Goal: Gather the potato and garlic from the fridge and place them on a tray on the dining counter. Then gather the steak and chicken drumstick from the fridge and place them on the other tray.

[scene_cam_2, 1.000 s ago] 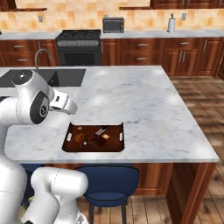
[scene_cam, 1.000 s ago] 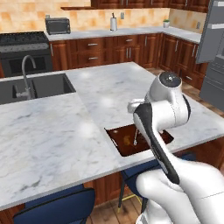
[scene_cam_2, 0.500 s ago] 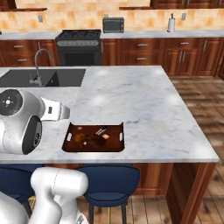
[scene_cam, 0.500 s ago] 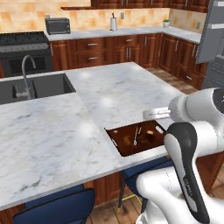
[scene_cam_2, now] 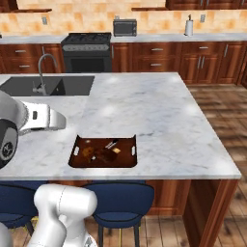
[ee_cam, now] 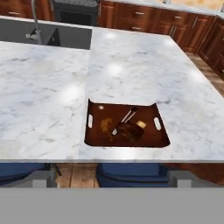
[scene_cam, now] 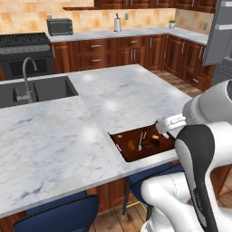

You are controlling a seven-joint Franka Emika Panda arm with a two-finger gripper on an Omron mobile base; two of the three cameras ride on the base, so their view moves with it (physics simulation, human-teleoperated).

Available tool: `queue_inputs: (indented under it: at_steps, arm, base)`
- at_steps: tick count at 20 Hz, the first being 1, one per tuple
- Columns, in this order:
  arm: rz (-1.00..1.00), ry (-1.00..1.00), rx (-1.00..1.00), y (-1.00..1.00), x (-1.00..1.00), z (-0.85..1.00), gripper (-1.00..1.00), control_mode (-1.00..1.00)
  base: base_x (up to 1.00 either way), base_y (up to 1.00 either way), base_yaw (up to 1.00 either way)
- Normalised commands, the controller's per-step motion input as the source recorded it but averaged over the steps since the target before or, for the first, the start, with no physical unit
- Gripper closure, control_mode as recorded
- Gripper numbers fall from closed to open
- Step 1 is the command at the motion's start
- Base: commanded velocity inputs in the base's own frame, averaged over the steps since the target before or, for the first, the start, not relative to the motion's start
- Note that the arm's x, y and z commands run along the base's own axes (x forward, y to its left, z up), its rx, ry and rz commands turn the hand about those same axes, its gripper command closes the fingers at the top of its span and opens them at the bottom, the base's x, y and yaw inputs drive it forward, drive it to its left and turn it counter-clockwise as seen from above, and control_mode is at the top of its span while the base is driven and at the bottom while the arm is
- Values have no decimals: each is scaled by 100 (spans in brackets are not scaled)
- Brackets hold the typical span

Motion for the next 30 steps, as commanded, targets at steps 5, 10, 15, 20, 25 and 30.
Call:
queue_inputs:
  at_steps: [5, 10, 15, 20, 25, 30]
  arm:
    - [0, -11, -7, -30, -72, -8, -100, -100]
    - [0, -11, 0, -14, -16, -1, -100, -100]
    - [0, -19, 0, 0, 1, 0, -100, -100]
    - [0, -16, 0, 0, 0, 0, -100, -100]
    - [0, 0, 0, 0, 0, 0, -100, 100]
    - [0, 0, 0, 0, 0, 0, -100, 100]
  base:
    - [0, 0, 0]
    - [0, 0, 0]
    - [0, 0, 0]
    - [0, 0, 0]
    - [-12, -11, 0]
    - [-82, -93, 0]
